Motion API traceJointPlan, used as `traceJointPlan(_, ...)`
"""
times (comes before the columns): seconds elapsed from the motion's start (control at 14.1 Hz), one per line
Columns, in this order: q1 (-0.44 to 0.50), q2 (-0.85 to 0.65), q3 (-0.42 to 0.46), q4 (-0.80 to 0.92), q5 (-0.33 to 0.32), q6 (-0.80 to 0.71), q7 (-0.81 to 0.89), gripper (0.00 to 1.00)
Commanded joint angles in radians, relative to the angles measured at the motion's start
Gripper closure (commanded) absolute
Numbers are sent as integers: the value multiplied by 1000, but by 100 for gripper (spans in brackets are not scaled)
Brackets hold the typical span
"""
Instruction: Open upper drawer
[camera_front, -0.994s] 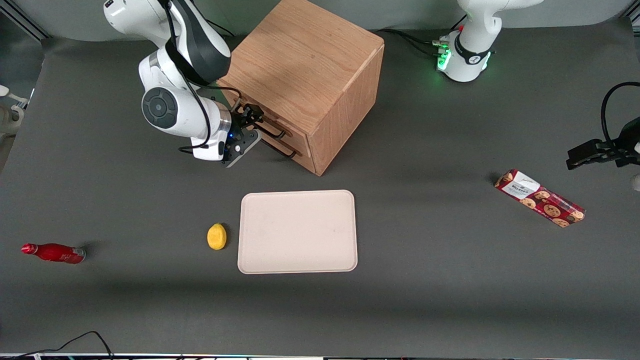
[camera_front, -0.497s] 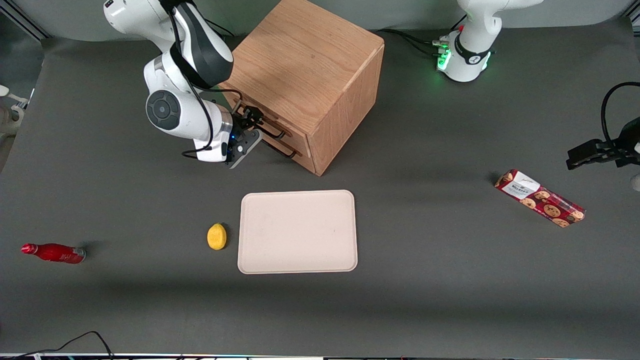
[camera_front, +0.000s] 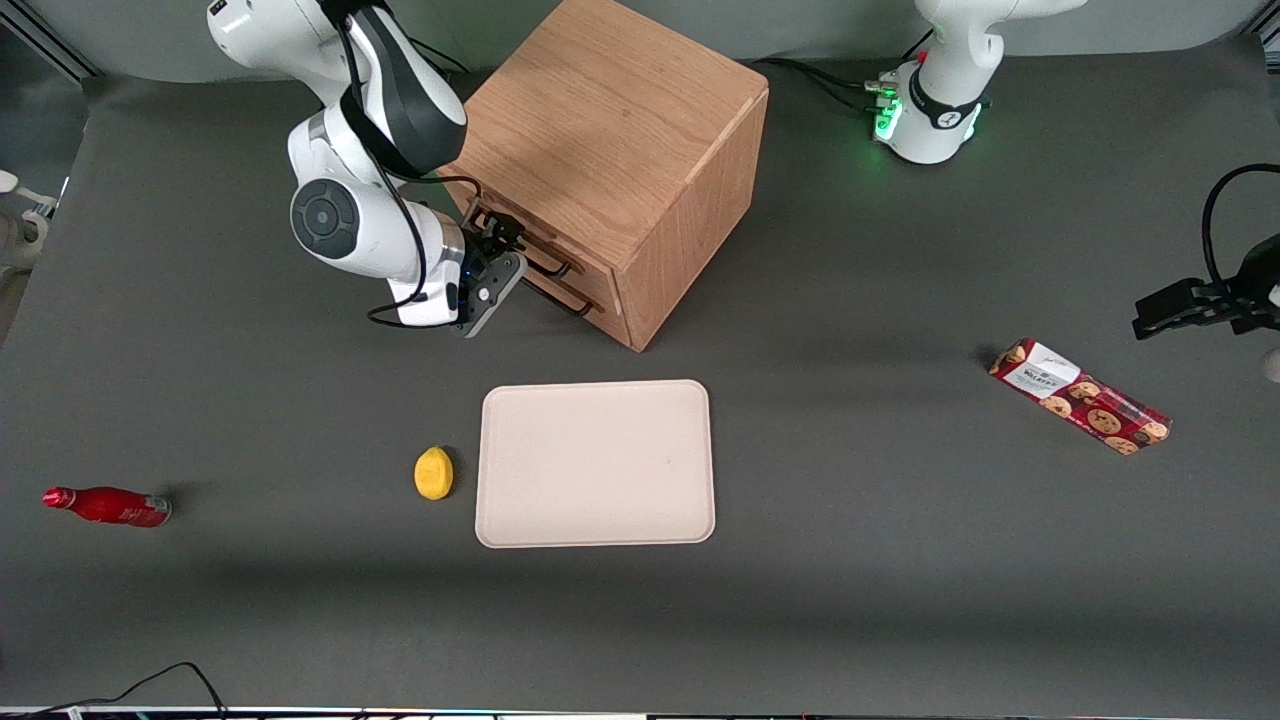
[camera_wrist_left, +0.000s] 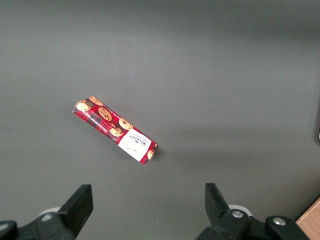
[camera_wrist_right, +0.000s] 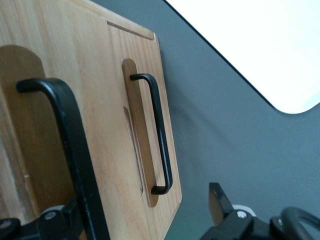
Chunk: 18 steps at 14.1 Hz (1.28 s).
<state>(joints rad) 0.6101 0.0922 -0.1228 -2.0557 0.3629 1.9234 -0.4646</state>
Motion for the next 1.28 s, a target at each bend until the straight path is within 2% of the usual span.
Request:
traceJointPlan(0.0, -15, 14, -1, -3, 31, 26, -89, 0)
traceJointPlan(1.21, -136, 127, -47, 134, 30, 22, -351, 0)
